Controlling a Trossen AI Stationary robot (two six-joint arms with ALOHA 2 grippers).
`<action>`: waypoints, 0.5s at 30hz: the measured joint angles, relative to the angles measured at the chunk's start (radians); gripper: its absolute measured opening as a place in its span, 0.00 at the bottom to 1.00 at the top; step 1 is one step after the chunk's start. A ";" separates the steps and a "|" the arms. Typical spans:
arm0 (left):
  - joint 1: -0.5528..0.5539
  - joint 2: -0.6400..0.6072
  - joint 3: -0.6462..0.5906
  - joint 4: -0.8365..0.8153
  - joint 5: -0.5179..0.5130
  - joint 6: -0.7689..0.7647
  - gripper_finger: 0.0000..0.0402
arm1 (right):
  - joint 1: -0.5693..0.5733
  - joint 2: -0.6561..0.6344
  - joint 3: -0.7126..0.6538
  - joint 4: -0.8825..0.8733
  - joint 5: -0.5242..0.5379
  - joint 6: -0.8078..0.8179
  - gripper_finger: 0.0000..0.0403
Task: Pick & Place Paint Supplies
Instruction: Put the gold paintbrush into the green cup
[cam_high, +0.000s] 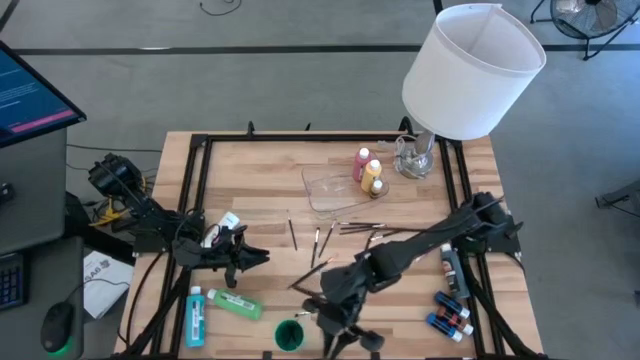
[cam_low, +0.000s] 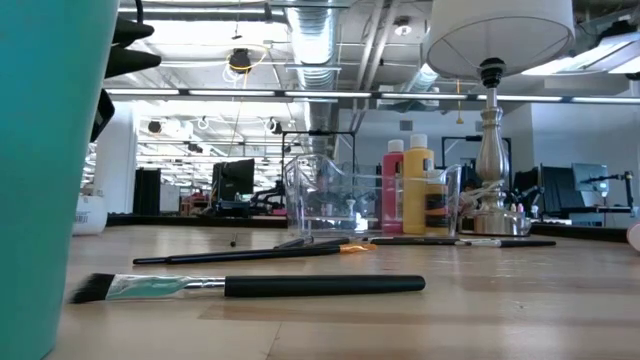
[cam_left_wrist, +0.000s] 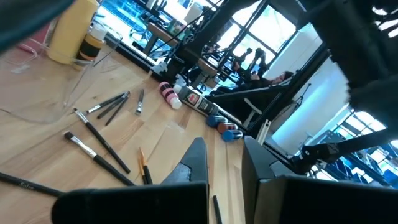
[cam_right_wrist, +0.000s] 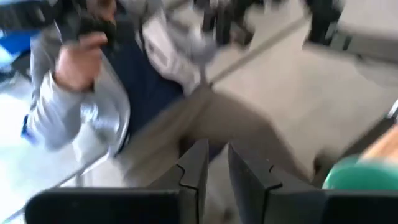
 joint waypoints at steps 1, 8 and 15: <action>0.000 0.000 0.000 0.000 0.000 0.000 0.00 | 0.006 -0.007 0.000 -0.064 0.009 -0.009 0.14; 0.000 0.000 0.000 0.000 -0.002 0.000 0.00 | 0.072 -0.034 -0.001 -0.390 0.440 0.010 0.14; 0.000 0.000 0.000 -0.001 -0.016 0.005 0.00 | 0.101 -0.048 -0.077 -0.392 0.578 -0.034 0.14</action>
